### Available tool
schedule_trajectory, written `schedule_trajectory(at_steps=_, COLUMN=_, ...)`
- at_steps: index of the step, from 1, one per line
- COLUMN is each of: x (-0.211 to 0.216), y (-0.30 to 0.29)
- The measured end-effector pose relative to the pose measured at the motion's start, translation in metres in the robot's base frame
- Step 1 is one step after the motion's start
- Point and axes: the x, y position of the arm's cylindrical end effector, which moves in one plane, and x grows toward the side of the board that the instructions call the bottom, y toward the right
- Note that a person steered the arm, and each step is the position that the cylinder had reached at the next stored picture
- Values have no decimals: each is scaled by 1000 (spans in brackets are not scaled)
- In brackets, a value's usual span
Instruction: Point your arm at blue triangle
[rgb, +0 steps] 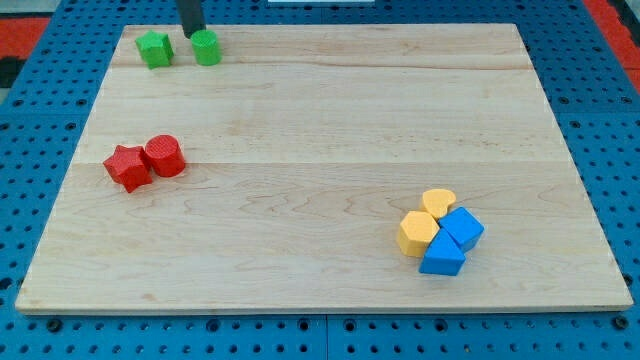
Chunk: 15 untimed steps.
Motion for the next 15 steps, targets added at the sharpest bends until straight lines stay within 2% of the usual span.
schedule_trajectory(at_steps=1, x=-14, y=4)
schedule_trajectory(at_steps=3, x=-14, y=134)
schedule_trajectory(at_steps=4, x=-13, y=144)
schedule_trajectory(at_steps=12, x=-15, y=144)
schedule_trajectory(at_steps=13, x=-8, y=143)
schedule_trajectory(at_steps=14, x=18, y=143)
schedule_trajectory(at_steps=15, x=60, y=143)
